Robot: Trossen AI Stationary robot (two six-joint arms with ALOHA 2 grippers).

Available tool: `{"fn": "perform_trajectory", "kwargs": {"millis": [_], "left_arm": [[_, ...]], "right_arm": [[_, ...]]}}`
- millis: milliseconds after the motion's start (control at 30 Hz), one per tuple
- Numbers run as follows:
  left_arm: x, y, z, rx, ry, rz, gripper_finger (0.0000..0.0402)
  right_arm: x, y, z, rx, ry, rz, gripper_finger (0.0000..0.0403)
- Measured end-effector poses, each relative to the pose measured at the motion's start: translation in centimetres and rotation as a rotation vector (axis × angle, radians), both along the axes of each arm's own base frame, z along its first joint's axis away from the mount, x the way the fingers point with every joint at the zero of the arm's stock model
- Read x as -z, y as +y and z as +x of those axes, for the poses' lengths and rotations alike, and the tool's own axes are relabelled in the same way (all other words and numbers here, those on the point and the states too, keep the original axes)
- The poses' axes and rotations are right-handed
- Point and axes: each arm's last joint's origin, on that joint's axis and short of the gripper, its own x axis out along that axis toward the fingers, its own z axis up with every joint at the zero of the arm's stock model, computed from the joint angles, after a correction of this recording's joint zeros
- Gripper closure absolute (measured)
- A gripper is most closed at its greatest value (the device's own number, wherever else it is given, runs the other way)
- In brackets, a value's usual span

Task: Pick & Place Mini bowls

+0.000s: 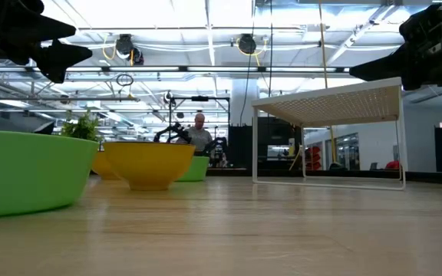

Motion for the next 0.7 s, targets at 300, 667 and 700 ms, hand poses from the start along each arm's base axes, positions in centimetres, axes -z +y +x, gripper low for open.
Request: {"fn": "perform_trajectory", "kwargs": {"millis": [300,667,700], "left_arm": [[-1.9,0.2,-0.2,-0.054,-0.187,0.102,0.0147],[-3.3,0.5,-0.6,-0.076,-0.331,-0.186,0.0146],[-3.3,0.5,-0.6,-0.085,-0.331,-0.19,0.0146]], "right_arm": [[-0.2,0.1,0.0,-0.037,-0.059,0.243,0.0403],[-1.4,0.2,-0.1,-0.086,-0.187,0.31,0.0403],[-1.4,0.1,-0.1,-0.081,-0.185,0.309,0.0403]]}}
